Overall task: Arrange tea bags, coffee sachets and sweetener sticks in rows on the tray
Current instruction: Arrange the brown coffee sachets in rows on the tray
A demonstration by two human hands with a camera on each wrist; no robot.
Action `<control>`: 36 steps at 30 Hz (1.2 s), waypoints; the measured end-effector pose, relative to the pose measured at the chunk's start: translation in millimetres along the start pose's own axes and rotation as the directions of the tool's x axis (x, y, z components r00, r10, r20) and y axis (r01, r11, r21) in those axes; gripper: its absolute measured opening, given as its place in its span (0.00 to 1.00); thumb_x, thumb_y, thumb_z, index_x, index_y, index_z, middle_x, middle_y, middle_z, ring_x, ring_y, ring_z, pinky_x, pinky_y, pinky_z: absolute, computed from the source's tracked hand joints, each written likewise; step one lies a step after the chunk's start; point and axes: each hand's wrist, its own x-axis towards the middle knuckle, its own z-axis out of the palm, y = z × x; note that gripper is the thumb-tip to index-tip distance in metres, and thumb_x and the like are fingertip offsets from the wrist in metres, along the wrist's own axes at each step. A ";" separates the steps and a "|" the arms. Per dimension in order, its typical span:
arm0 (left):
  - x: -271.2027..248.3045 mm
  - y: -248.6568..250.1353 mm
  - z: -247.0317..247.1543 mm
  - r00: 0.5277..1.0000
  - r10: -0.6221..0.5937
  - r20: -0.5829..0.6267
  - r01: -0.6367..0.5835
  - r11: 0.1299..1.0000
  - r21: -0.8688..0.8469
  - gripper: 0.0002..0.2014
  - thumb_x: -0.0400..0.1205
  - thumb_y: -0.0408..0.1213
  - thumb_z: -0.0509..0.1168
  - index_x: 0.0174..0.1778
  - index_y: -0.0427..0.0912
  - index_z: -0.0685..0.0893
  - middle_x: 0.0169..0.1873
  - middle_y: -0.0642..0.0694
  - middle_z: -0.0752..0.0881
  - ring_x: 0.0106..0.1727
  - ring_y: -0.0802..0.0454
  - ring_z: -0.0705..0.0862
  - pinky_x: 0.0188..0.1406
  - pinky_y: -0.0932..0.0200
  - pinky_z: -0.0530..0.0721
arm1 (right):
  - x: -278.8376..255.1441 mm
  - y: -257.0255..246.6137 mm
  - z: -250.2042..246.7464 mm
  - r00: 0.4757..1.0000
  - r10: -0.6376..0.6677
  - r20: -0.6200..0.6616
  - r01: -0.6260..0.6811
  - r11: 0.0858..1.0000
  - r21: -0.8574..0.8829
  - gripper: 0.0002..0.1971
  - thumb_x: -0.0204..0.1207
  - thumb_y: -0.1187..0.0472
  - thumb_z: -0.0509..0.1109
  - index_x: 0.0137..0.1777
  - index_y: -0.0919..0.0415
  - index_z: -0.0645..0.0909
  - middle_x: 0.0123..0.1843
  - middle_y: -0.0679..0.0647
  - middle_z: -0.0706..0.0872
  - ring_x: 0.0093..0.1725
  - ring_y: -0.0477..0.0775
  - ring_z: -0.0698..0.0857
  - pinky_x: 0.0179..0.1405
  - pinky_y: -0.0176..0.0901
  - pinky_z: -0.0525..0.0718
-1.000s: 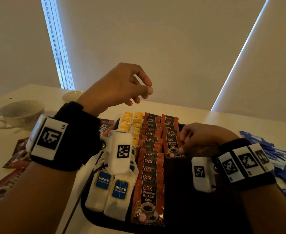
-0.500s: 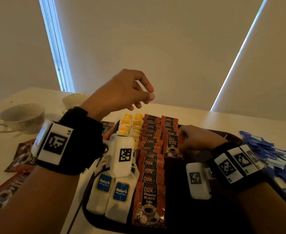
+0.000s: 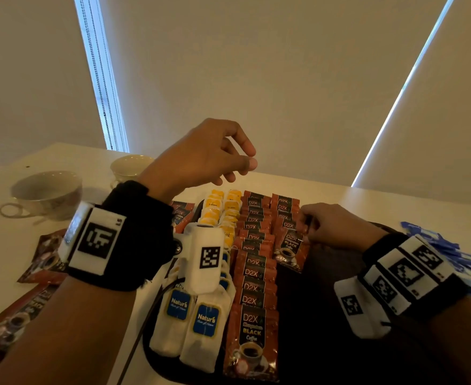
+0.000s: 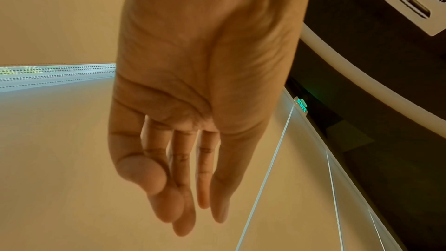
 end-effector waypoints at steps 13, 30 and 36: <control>-2.1 -1.6 -12.2 0.999 0.002 -0.053 -0.003 1.000 -0.020 0.08 0.78 0.41 0.70 0.52 0.45 0.83 0.38 0.48 0.90 0.32 0.60 0.86 0.27 0.69 0.83 | 14.5 -6.6 4.4 0.993 -0.108 0.052 0.113 0.986 -0.119 0.14 0.69 0.63 0.78 0.48 0.54 0.76 0.37 0.43 0.77 0.38 0.43 0.76 0.37 0.35 0.72; -18.3 2.8 -55.8 0.967 0.048 -0.249 -0.033 0.997 0.066 0.11 0.79 0.42 0.69 0.55 0.43 0.83 0.40 0.49 0.89 0.36 0.56 0.87 0.27 0.72 0.83 | 5.0 1.0 -15.8 0.996 -0.071 -0.060 0.077 0.991 0.113 0.12 0.65 0.55 0.80 0.41 0.53 0.78 0.41 0.49 0.83 0.42 0.45 0.81 0.43 0.38 0.78; -15.9 5.8 -51.3 0.967 0.021 -0.255 0.010 0.992 0.122 0.10 0.78 0.42 0.69 0.53 0.44 0.83 0.38 0.50 0.89 0.31 0.61 0.86 0.27 0.71 0.84 | -33.9 -20.0 -41.0 0.977 -0.167 -0.136 0.206 0.904 0.374 0.19 0.57 0.43 0.74 0.47 0.50 0.81 0.44 0.48 0.86 0.42 0.47 0.85 0.40 0.40 0.80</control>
